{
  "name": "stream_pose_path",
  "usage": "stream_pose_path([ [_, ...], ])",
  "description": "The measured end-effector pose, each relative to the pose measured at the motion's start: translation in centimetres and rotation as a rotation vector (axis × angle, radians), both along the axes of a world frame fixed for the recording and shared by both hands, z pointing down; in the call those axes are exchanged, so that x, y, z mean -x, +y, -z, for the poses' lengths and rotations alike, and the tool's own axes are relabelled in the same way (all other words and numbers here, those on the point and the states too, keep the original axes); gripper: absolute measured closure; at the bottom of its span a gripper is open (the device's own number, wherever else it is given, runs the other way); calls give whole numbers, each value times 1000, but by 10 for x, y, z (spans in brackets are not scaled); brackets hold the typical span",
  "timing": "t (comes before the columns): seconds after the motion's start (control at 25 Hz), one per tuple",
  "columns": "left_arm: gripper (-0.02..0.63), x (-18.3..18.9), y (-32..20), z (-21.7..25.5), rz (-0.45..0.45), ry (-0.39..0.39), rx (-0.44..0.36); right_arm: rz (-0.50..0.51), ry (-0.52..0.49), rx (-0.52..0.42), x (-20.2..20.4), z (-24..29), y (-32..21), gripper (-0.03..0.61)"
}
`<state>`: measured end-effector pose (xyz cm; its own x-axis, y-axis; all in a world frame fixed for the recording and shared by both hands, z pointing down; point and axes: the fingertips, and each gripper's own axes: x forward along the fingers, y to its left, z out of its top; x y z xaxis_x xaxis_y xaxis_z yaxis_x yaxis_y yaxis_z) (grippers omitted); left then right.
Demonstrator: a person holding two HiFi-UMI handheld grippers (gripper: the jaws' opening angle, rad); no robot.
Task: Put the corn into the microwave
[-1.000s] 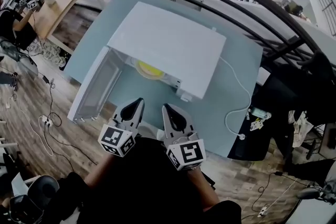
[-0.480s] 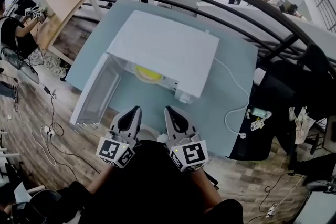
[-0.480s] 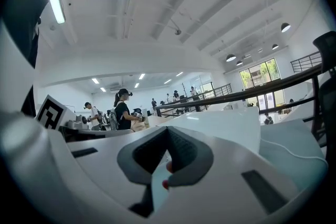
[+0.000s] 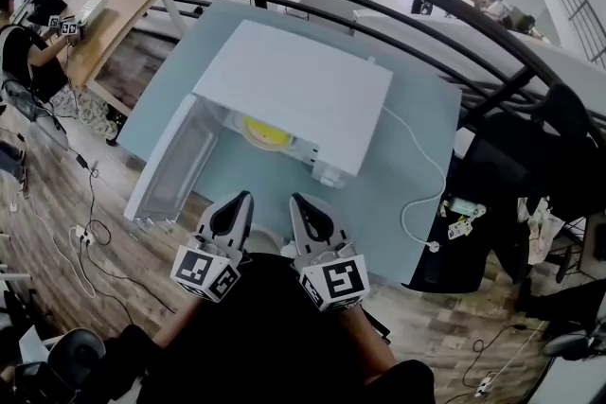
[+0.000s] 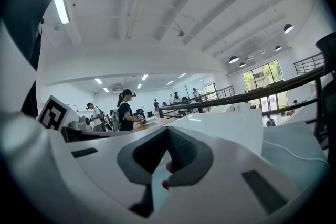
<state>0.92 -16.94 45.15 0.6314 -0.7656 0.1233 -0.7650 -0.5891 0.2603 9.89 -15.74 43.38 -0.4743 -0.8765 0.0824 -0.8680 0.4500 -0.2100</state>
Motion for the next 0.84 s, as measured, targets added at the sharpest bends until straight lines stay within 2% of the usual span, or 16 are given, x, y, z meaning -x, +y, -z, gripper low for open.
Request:
stream_pose_path([
  [0.84, 612, 7, 1, -7, 11, 5, 16, 16, 7, 21, 8, -7, 2, 571],
])
